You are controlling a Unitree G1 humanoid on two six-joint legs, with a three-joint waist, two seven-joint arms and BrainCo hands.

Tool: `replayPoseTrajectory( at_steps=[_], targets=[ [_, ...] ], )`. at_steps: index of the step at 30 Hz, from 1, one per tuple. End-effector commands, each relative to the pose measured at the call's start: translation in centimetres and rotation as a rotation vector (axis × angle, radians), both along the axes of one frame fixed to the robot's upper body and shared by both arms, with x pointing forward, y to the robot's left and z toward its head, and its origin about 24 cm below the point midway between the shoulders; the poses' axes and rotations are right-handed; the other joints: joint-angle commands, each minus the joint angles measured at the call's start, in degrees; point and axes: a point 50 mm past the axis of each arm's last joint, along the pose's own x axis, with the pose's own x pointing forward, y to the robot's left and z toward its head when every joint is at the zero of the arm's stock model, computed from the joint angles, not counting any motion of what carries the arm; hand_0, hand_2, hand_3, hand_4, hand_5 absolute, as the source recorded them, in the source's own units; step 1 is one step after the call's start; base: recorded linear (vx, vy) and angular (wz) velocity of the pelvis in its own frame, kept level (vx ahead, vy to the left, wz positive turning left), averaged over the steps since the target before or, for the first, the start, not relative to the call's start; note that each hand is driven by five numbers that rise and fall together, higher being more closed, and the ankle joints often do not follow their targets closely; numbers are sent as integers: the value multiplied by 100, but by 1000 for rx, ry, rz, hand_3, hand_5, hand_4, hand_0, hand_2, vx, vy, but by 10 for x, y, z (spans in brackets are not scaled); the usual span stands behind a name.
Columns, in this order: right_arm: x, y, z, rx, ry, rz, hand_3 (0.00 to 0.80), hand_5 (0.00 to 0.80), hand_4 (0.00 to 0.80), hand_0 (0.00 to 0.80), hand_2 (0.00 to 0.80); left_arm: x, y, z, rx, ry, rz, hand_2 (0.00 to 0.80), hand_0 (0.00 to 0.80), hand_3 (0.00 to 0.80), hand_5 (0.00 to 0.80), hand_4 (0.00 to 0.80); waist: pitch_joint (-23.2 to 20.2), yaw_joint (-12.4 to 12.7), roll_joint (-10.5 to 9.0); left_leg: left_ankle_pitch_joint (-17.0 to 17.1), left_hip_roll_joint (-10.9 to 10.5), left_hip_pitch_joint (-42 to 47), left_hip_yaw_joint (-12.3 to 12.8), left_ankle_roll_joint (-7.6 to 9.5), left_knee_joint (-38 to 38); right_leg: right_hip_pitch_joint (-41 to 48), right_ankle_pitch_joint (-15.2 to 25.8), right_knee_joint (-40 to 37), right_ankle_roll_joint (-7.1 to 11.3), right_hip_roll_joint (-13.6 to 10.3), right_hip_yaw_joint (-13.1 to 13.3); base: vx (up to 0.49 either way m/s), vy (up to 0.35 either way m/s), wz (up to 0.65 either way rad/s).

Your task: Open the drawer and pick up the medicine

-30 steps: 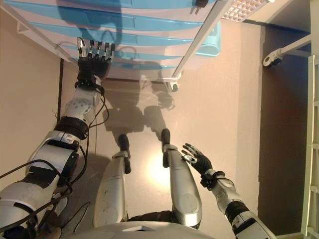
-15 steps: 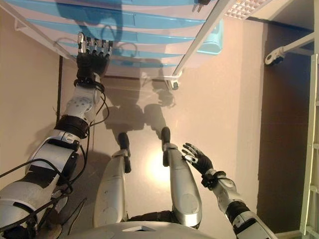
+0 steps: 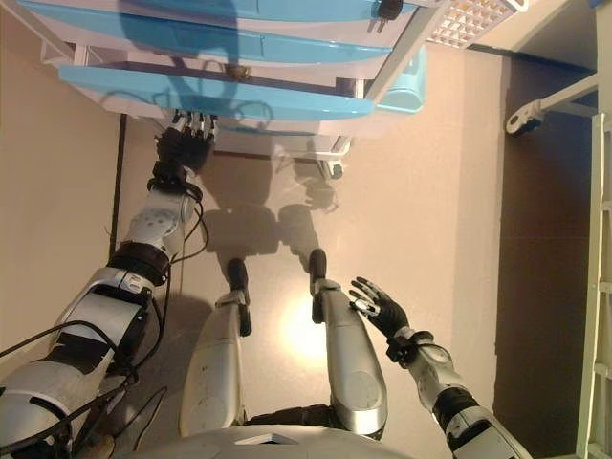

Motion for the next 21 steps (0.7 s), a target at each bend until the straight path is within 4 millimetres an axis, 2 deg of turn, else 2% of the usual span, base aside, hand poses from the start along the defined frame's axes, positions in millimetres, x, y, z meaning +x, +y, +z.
replayPoseTrajectory(
  at_steps=[1,9,10,13,15,18,21],
  targets=[
    [-37,-5,-22,-34,132,52,0,0,0,0,0,0,-12,66,-43,-378,-98,800,800,800,800,800,-148,111,169,-218,-225,-272,49,77,348,114,259,-256,246,-75,-85,0,0,0],
    [-38,-8,-21,-46,132,36,0,0,0,0,0,-15,0,1,-94,-284,-107,800,800,800,800,800,-148,220,232,-179,-260,-187,-35,70,304,209,197,-231,230,-69,-185,0,0,0],
    [-37,-7,-21,-50,130,34,0,0,0,0,0,-22,2,-18,-105,-255,-106,800,800,800,800,800,-148,253,240,-164,-267,-154,-59,70,271,240,185,-235,229,-60,-206,0,0,0],
    [-37,-8,-21,-53,130,28,0,0,0,0,0,-33,4,-44,-125,-215,-102,800,800,800,800,800,-148,300,261,-145,-279,-122,-93,78,235,272,156,-220,225,-59,-243,0,0,0],
    [-38,-9,-21,-59,130,26,0,0,0,0,0,-47,7,-72,-133,-176,-101,800,800,800,800,800,-148,353,282,-130,-290,-98,-122,83,213,303,133,-210,218,-56,-282,0,0,0],
    [-39,-10,-21,-62,131,18,0,0,0,0,0,-61,10,-96,-153,-129,-91,800,800,800,800,800,-148,396,308,-112,-296,-81,-151,90,196,314,102,-173,217,-57,-320,-2,7,4],
    [-39,-13,-20,-70,130,8,0,0,0,0,0,-85,10,-128,-176,-80,-81,800,800,800,800,800,-148,459,343,-96,-319,-44,-195,98,164,344,77,-164,220,-59,-365,-9,18,8]
  ],
)
